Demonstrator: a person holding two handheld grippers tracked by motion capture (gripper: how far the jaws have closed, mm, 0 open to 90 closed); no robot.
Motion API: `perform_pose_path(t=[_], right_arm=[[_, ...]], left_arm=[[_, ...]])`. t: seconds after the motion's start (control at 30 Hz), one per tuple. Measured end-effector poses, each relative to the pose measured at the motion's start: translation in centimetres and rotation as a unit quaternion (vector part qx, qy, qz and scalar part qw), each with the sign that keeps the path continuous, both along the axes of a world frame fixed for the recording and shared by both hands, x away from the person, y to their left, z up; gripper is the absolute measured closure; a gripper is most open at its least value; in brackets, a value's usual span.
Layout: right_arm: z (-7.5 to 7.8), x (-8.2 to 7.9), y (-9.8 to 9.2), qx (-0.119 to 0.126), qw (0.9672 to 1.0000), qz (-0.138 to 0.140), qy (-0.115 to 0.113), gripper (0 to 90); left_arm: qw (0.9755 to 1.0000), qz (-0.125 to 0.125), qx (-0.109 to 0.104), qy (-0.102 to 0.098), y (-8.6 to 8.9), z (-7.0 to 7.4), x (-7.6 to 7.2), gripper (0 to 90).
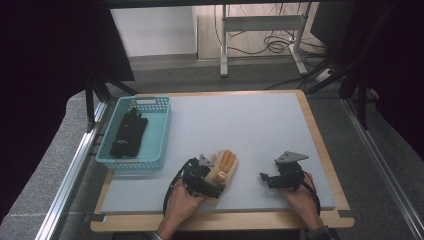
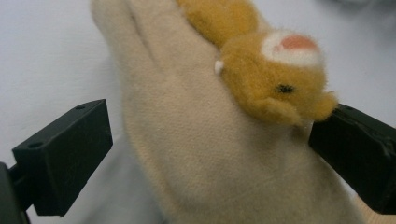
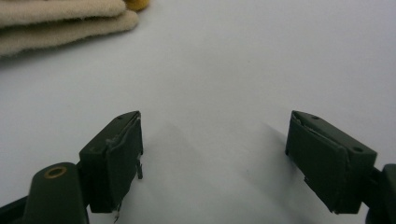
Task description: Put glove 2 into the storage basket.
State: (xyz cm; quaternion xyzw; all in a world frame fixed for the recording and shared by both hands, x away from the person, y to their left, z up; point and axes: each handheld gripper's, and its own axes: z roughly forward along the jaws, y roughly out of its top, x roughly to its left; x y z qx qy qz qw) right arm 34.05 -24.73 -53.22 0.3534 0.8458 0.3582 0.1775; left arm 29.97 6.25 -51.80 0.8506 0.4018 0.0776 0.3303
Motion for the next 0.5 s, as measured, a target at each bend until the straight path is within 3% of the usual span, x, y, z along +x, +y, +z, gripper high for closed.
perform_pose_path(t=[0.03, 0.17, 0.23, 0.33, 0.5], right_arm=[[0.0, 0.0, 0.0, 0.000, 1.0000, 0.000, 0.000, 18.2], [0.0, 0.0, 0.0, -0.001, 1.0000, 0.000, 0.000, 18.1], [0.0, 0.0, 0.0, 0.000, 1.0000, 0.000, 0.000, 18.1], [0.0, 0.0, 0.0, 0.000, 1.0000, 0.001, 0.000, 18.1], [0.0, 0.0, 0.0, 0.000, 1.0000, 0.001, 0.000, 18.0]], left_arm=[[0.9999, 0.003, 0.016, -0.003, -0.5, 0.0, -0.2, 0.0], [0.9994, 0.003, 0.030, -0.014, -1.1, 0.3, -0.6, 0.0], [0.9983, 0.007, 0.052, -0.024, -1.4, 0.4, -0.9, 0.0], [0.9978, 0.010, 0.061, -0.022, -1.6, 0.3, -0.9, 0.0], [0.9956, 0.025, 0.090, -0.001, -2.4, -0.7, -0.5, 0.0]])
